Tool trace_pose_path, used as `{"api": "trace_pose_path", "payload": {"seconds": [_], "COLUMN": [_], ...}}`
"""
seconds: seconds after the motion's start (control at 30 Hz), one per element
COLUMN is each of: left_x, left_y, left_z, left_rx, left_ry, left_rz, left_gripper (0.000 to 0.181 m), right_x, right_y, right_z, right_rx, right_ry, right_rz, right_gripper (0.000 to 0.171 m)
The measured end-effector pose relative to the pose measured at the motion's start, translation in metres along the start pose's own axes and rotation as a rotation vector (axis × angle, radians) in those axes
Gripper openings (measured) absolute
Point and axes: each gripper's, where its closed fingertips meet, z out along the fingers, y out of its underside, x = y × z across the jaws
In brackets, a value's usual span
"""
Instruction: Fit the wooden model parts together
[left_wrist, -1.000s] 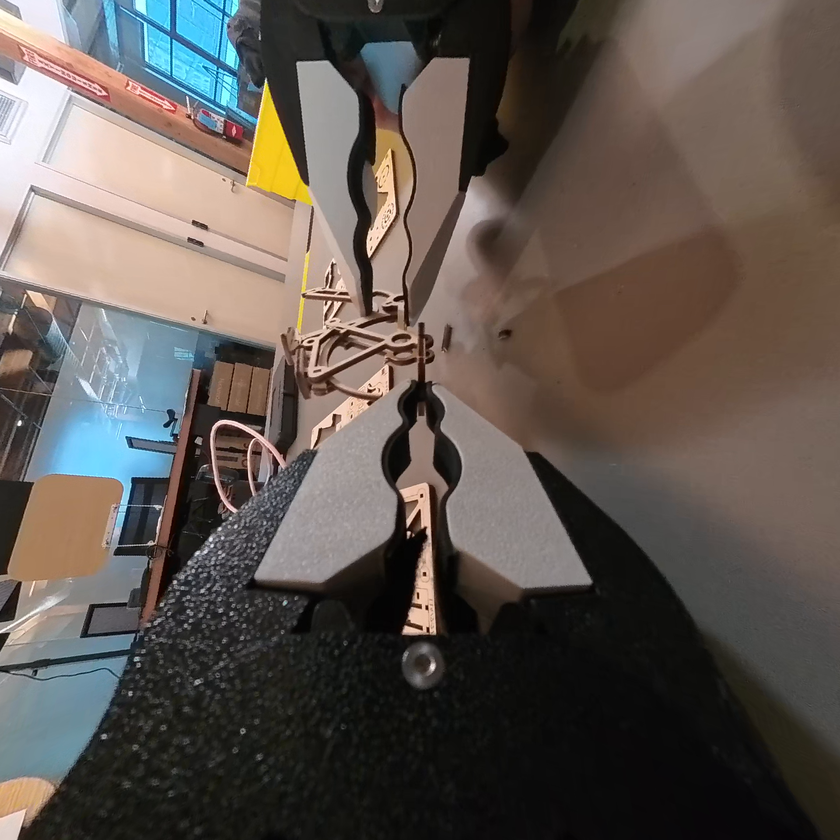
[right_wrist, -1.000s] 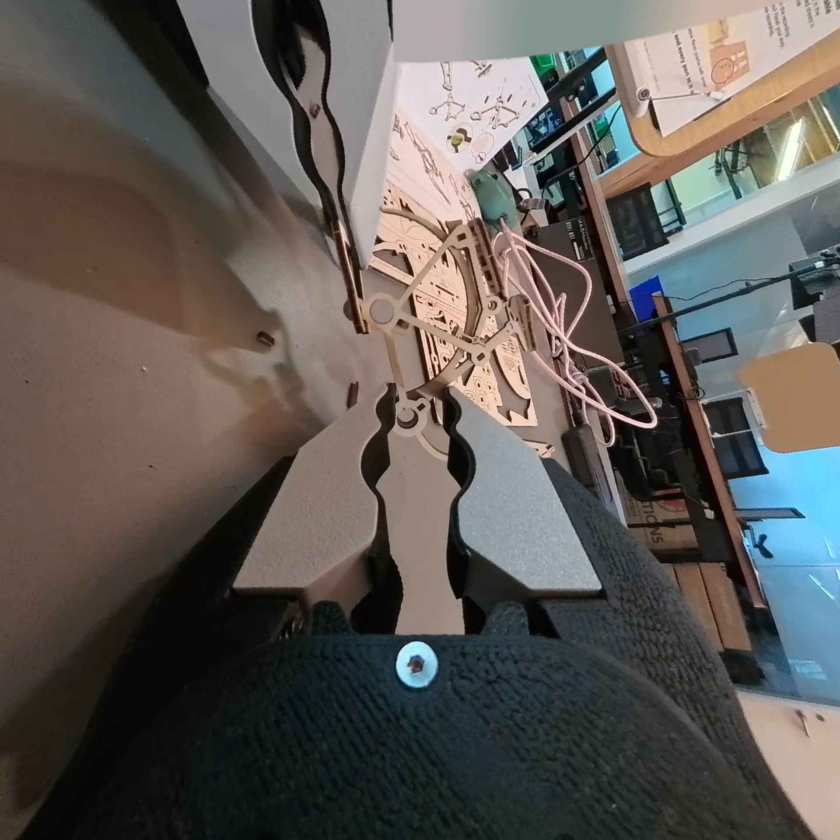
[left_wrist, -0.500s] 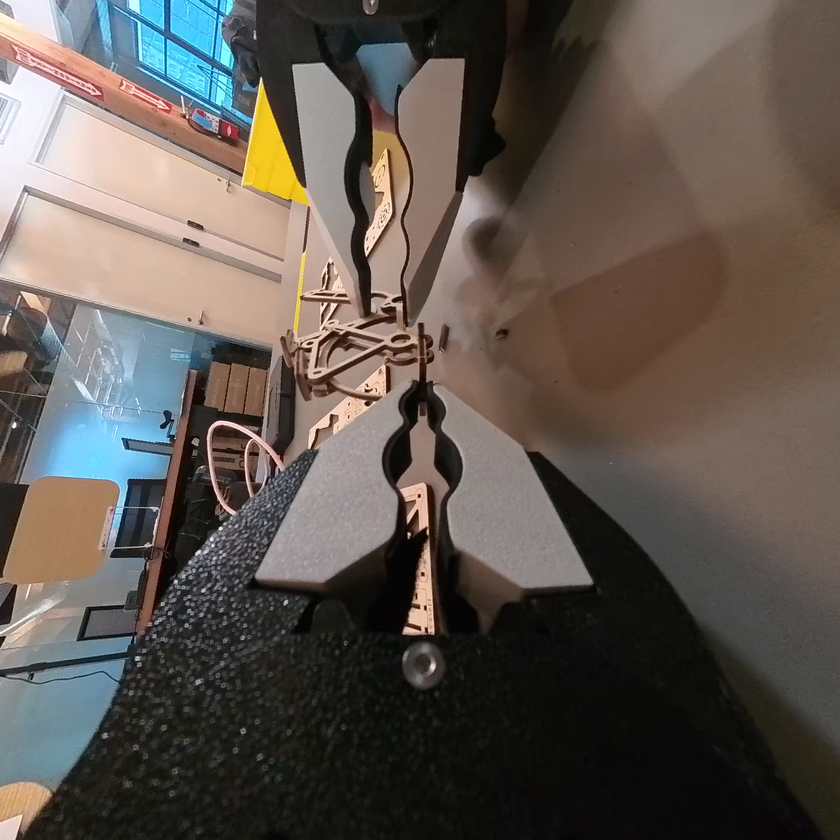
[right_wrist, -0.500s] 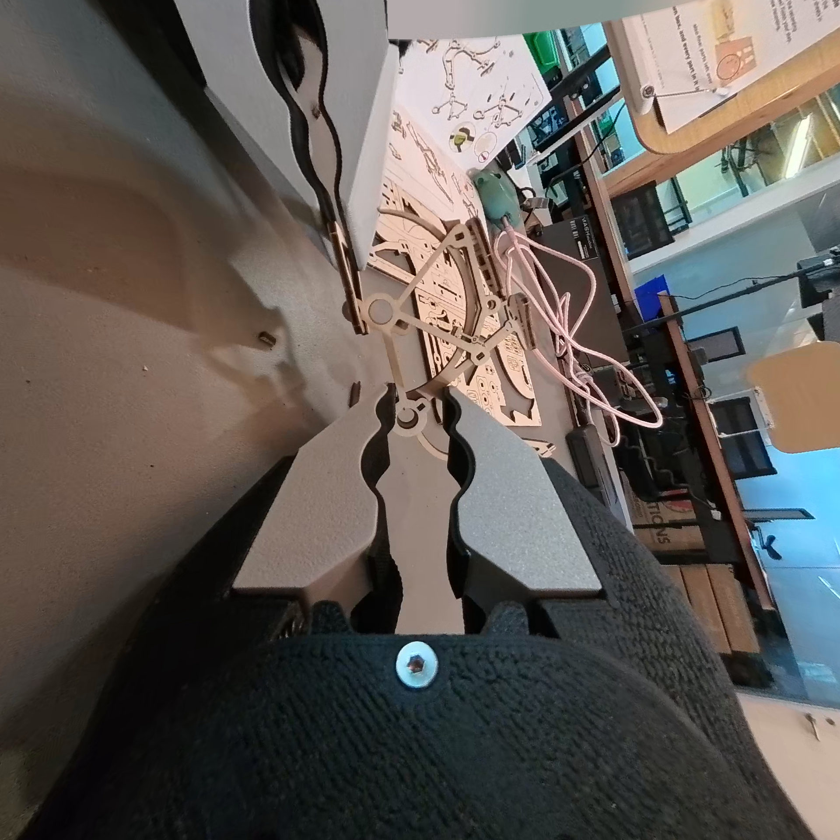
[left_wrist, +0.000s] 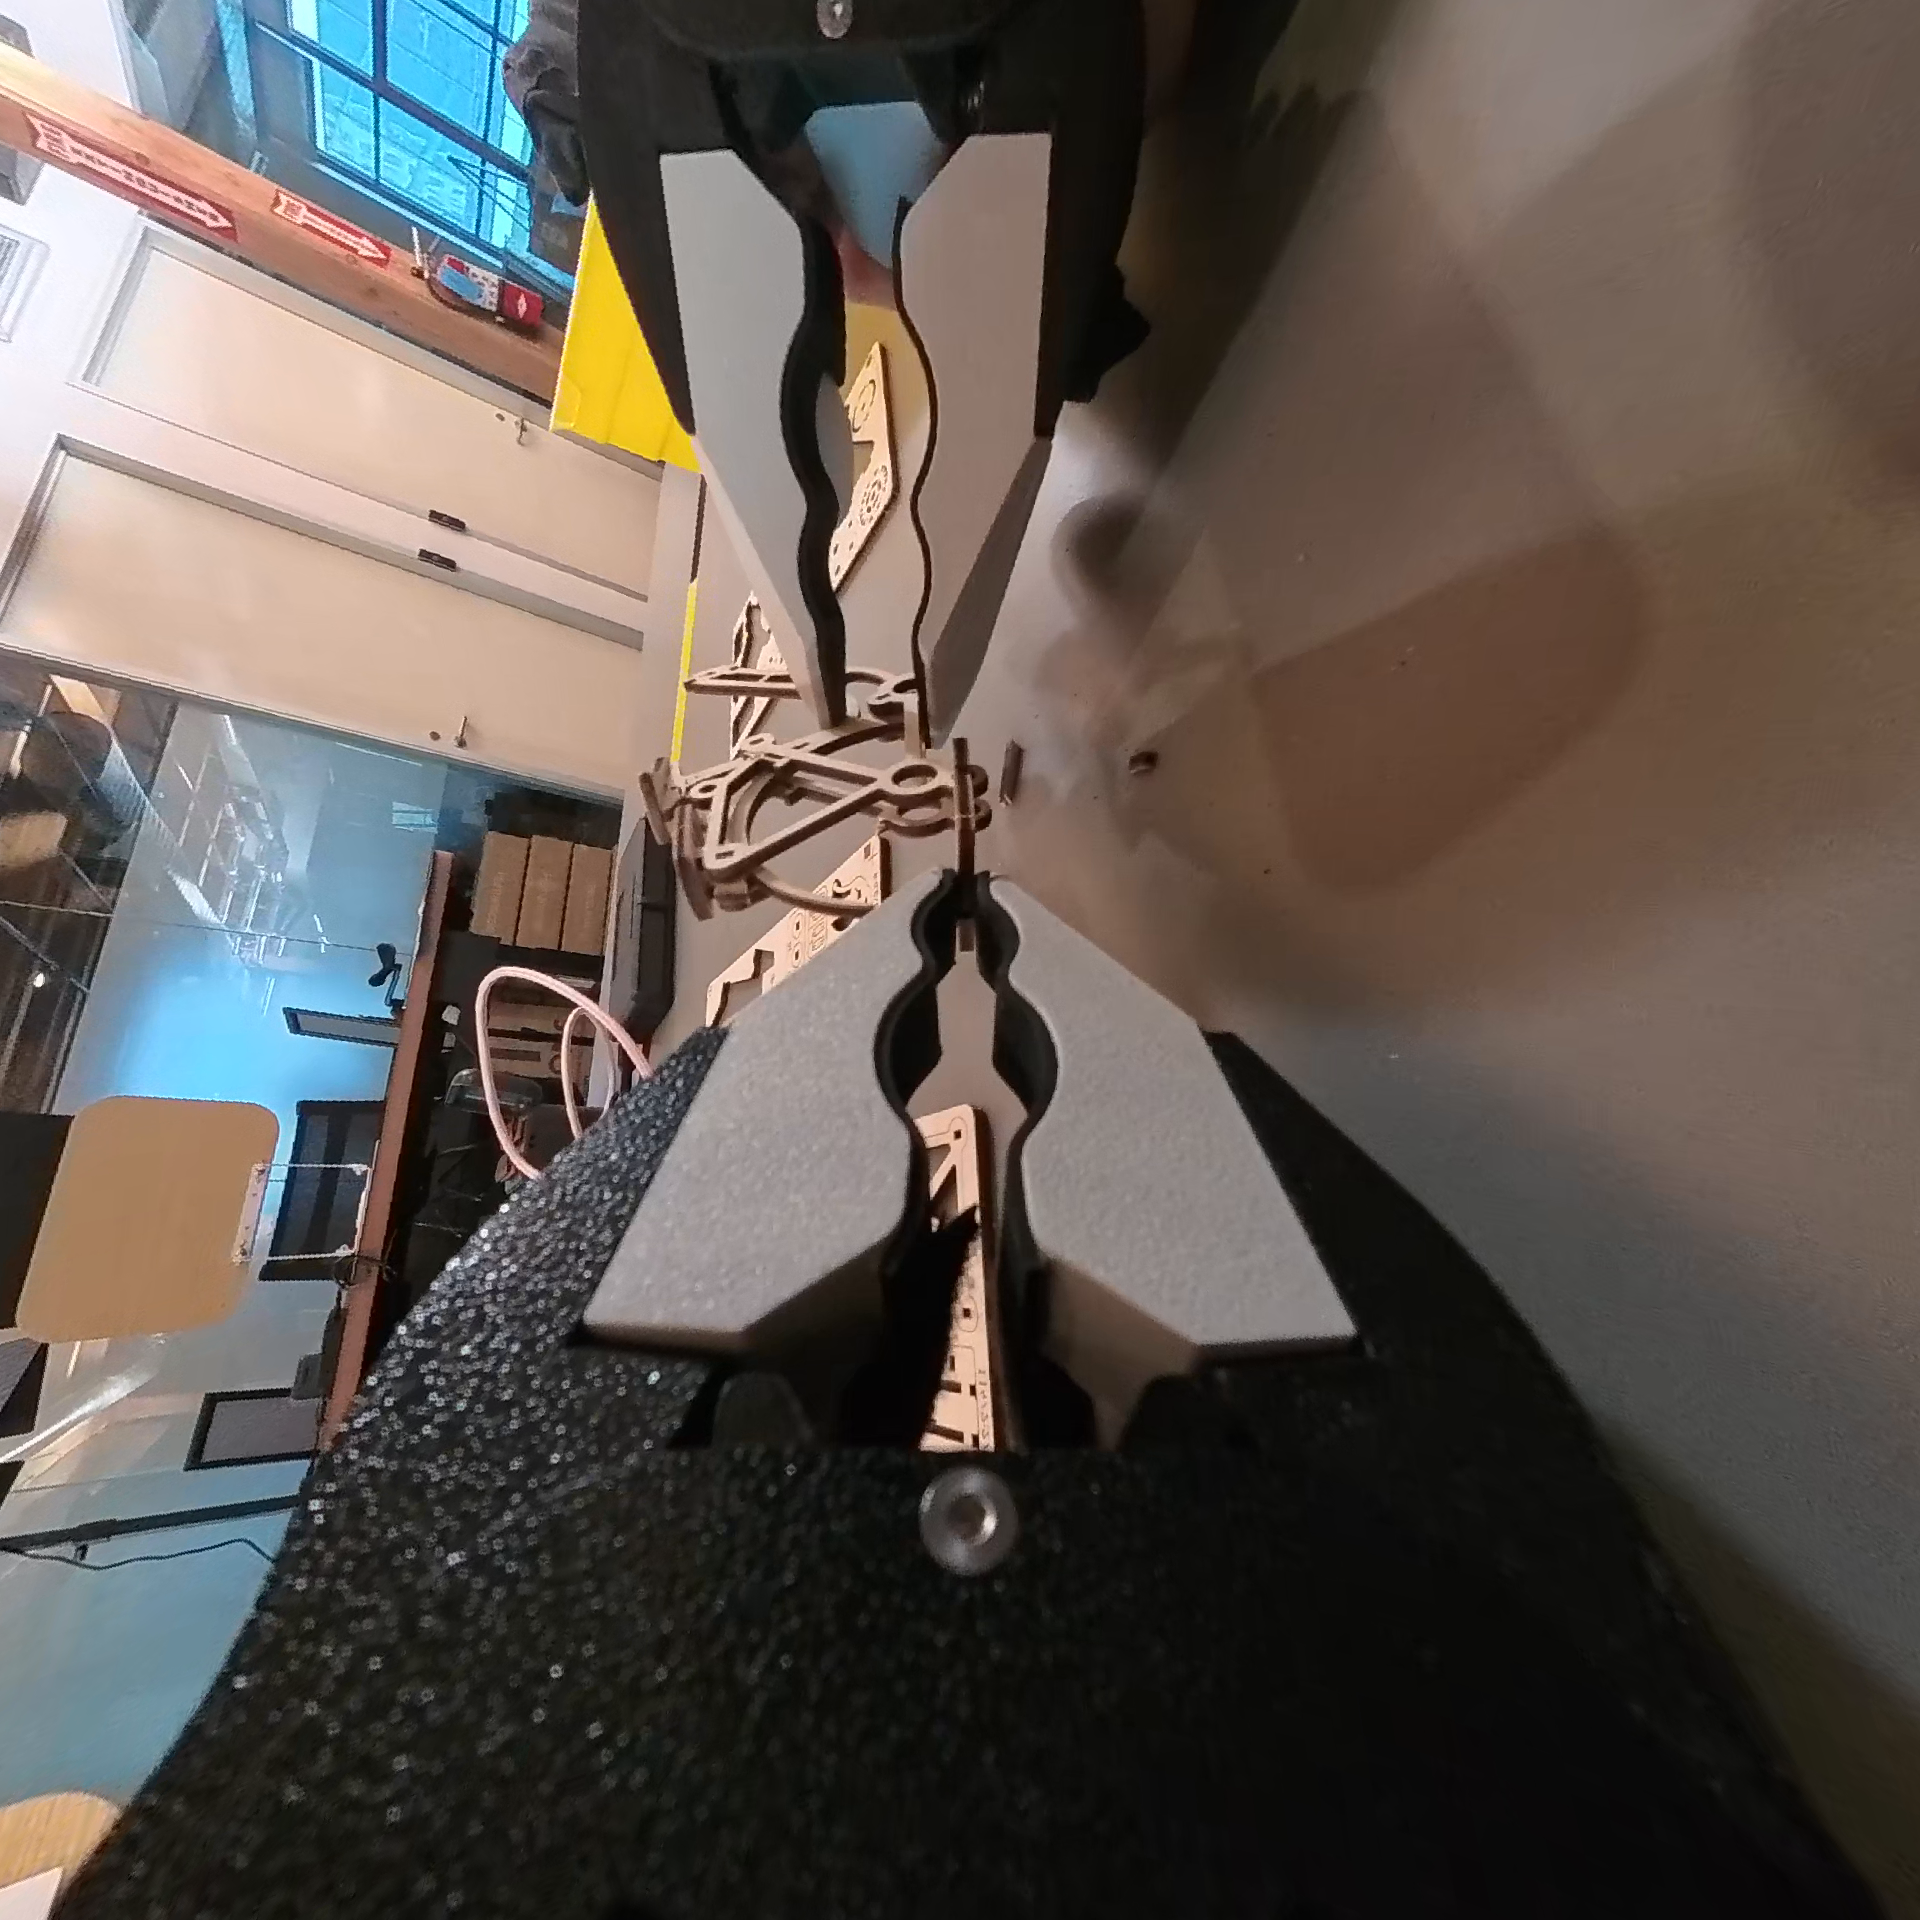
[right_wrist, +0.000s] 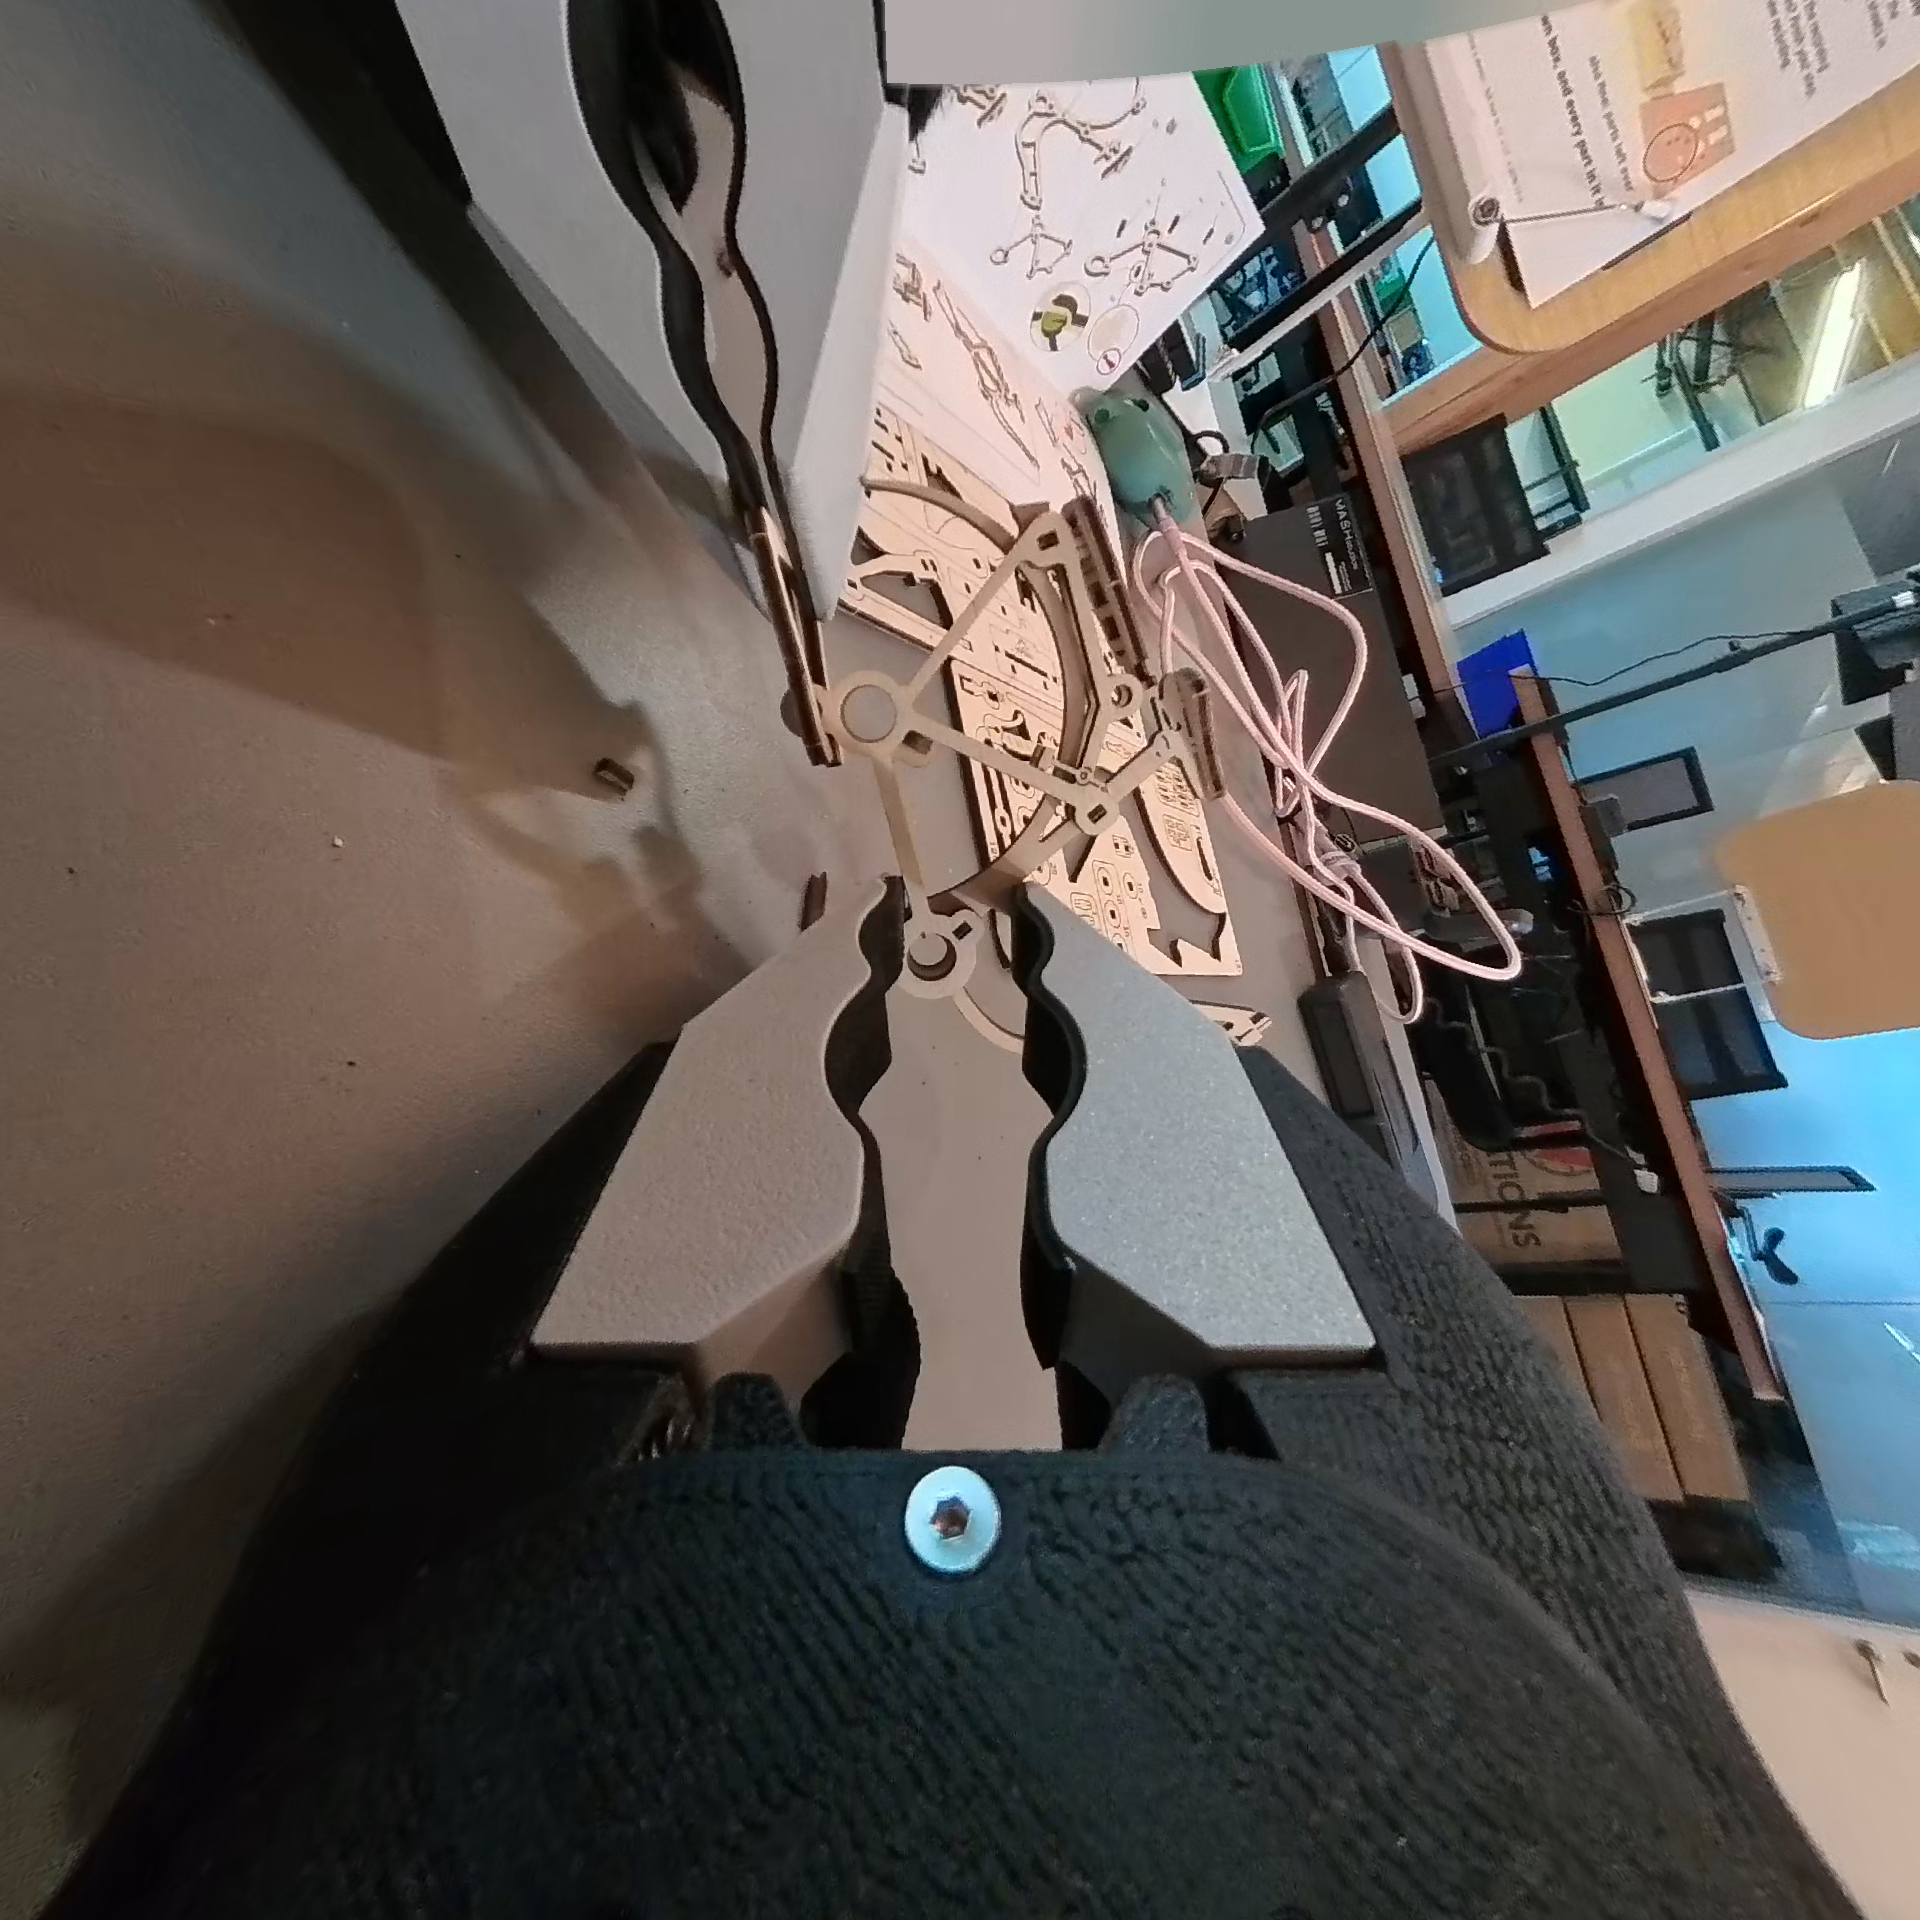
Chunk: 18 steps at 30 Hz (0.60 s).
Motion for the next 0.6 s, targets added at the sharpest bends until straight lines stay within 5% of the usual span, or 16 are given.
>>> {"api": "trace_pose_path", "payload": {"seconds": [0.43,0.5,0.6], "left_x": [-0.005,-0.012,-0.033], "left_y": [0.006,0.007,-0.006], "left_z": [0.004,0.003,-0.004], "left_rx": [-0.021,-0.002,0.136], "left_ry": [-0.007,0.0,0.078], "left_rz": [-0.042,-0.179,-0.666], "left_gripper": [0.0,0.0,0.0], "right_x": [0.036,0.045,0.055], "right_y": [-0.004,0.003,0.003], "right_z": [-0.011,-0.013,-0.019], "right_rx": [0.061,0.048,0.063], "right_ry": [0.159,0.192,0.244], "right_rz": [0.13,0.172,0.175], "right_gripper": [0.019,0.019,0.019]}}
